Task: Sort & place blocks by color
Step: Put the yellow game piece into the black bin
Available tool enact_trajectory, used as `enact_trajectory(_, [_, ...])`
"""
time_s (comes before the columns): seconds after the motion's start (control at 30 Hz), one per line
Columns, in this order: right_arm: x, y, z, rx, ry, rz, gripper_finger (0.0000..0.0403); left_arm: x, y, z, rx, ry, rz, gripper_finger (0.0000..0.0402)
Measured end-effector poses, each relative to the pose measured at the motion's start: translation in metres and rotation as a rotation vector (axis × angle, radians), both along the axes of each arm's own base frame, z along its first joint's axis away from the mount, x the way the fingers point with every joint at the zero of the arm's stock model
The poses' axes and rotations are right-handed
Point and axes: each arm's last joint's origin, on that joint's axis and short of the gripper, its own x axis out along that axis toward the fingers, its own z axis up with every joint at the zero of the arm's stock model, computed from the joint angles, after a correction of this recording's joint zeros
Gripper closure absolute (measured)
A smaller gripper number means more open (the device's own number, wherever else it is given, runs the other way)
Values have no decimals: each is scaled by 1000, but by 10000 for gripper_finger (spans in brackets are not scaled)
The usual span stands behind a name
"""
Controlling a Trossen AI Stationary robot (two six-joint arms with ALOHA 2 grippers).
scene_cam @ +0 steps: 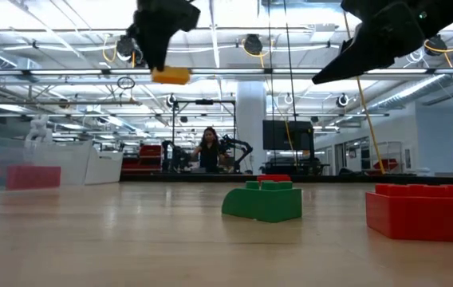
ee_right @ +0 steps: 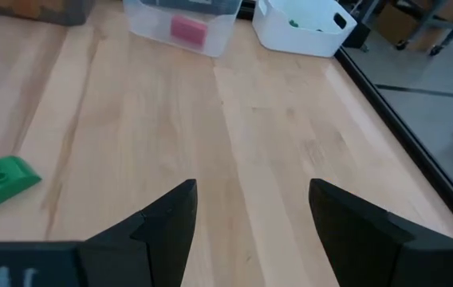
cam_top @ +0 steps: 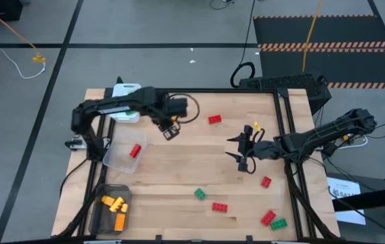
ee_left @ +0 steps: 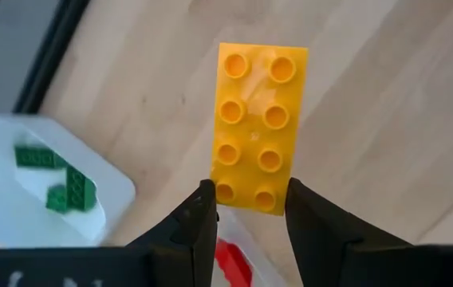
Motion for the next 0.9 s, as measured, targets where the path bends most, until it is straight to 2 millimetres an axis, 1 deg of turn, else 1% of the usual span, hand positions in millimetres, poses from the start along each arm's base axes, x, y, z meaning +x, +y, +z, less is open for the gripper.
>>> enact_trajectory(0.1, [0, 1, 0, 0, -2, -1, 167, -18, -17, -3, -6, 4, 22, 273])
enact_trajectory(0.23, [0, 1, 0, 15, -10, -9, 167, -34, -47, -6, -13, -52, 16, 271])
enact_trajectory(0.4, [0, 1, 1, 15, -16, -11, 167, -46, -88, -12, -36, -114, -5, 270])
enact_trajectory(0.63, [1, 1, 1, 39, -27, -23, 167, -59, -141, -27, -60, -144, -4, 269])
enact_trajectory(0.77, [1, 1, 1, 50, -30, -29, 167, -69, -168, -37, -82, -157, 26, 269])
enact_trajectory(0.9, [1, 1, 1, 55, -32, -32, 167, -84, -192, -41, -111, -155, 79, 269])
